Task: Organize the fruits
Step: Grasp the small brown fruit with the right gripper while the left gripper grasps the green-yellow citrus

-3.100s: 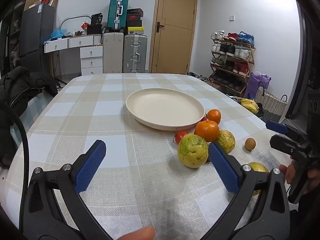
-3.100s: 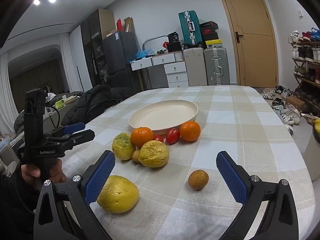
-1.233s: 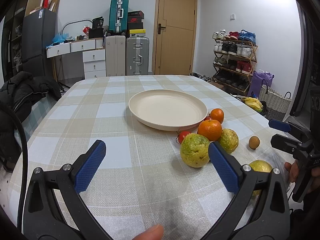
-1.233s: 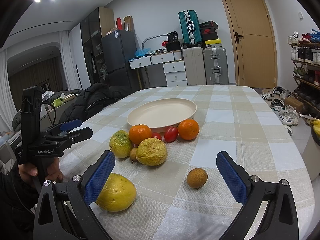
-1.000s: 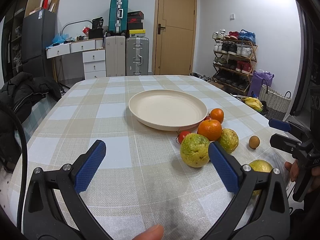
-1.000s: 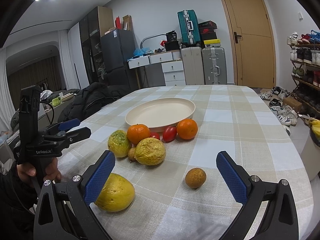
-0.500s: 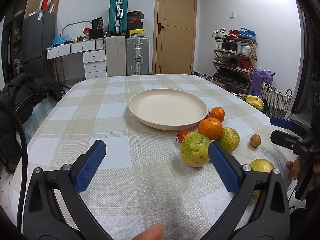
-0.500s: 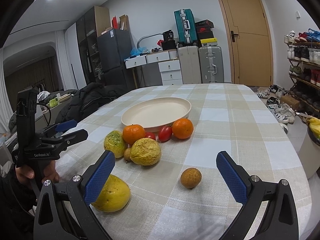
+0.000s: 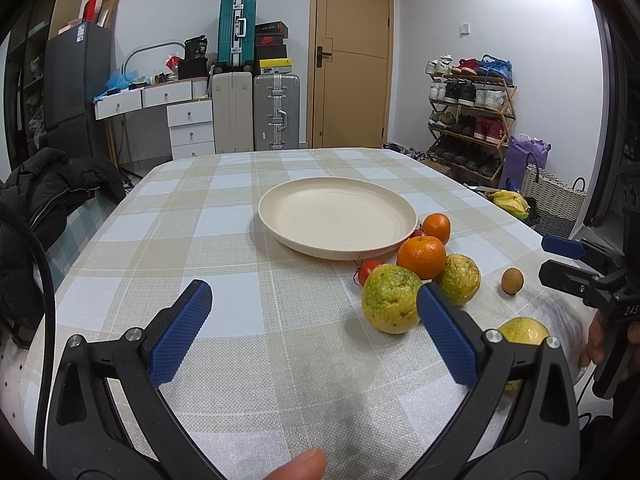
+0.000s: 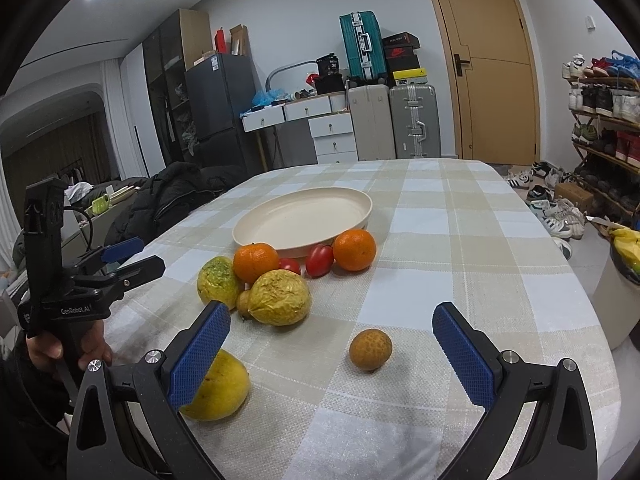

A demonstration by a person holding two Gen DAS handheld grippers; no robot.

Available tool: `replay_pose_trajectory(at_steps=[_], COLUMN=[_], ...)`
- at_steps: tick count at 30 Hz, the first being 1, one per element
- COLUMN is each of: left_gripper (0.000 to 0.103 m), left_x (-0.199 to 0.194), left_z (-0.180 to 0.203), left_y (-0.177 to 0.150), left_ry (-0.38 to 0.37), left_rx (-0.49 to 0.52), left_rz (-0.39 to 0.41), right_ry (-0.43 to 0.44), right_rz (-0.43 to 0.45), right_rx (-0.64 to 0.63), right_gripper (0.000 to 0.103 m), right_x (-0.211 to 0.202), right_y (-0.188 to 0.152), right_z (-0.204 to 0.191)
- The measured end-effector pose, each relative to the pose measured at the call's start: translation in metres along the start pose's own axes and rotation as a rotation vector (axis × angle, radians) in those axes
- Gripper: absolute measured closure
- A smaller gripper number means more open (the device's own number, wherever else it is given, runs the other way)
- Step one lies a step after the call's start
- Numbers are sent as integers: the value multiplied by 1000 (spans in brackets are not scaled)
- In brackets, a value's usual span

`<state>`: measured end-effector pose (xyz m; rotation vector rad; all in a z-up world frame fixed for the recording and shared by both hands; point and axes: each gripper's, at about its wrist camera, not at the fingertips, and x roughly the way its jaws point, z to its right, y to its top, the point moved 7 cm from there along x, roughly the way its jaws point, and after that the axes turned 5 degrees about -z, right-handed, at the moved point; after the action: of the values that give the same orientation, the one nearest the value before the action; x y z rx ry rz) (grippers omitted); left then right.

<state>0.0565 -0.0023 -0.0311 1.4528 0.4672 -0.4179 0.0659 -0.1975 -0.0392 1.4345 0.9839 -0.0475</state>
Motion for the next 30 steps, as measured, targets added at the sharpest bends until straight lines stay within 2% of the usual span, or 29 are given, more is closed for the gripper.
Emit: replay_pose_trajectory(at_steps=[4, 10, 17, 19, 23, 25, 30], left_gripper=[1, 1, 1, 1, 1, 1, 1], left_x=[0, -1, 1, 2, 7, 11, 22], left_z=[-1, -3, 1, 0, 0, -3, -4], left_y=[0, 0, 2, 1, 0, -2, -2], left_ry=[1, 1, -33, -46, -63, -63, -90], left_rx=[2, 23, 48, 52, 62, 70, 80], left_rz=[-8, -40, -89, -110, -143, -175, -227], right_ry=[-3, -75, -69, -70, -62, -53, -35], right_rz=[-19, -78, -139, -145, -173, -189, -209], right_rx=[6, 24, 99, 89, 70, 61, 59], right_gripper=[0, 0, 1, 11, 17, 26, 40], right_x=[3, 11, 17, 17, 21, 25, 29], right_y=[-2, -7, -13, -15, -19, -21, -25], right_z=[1, 13, 30, 30, 25, 22, 19])
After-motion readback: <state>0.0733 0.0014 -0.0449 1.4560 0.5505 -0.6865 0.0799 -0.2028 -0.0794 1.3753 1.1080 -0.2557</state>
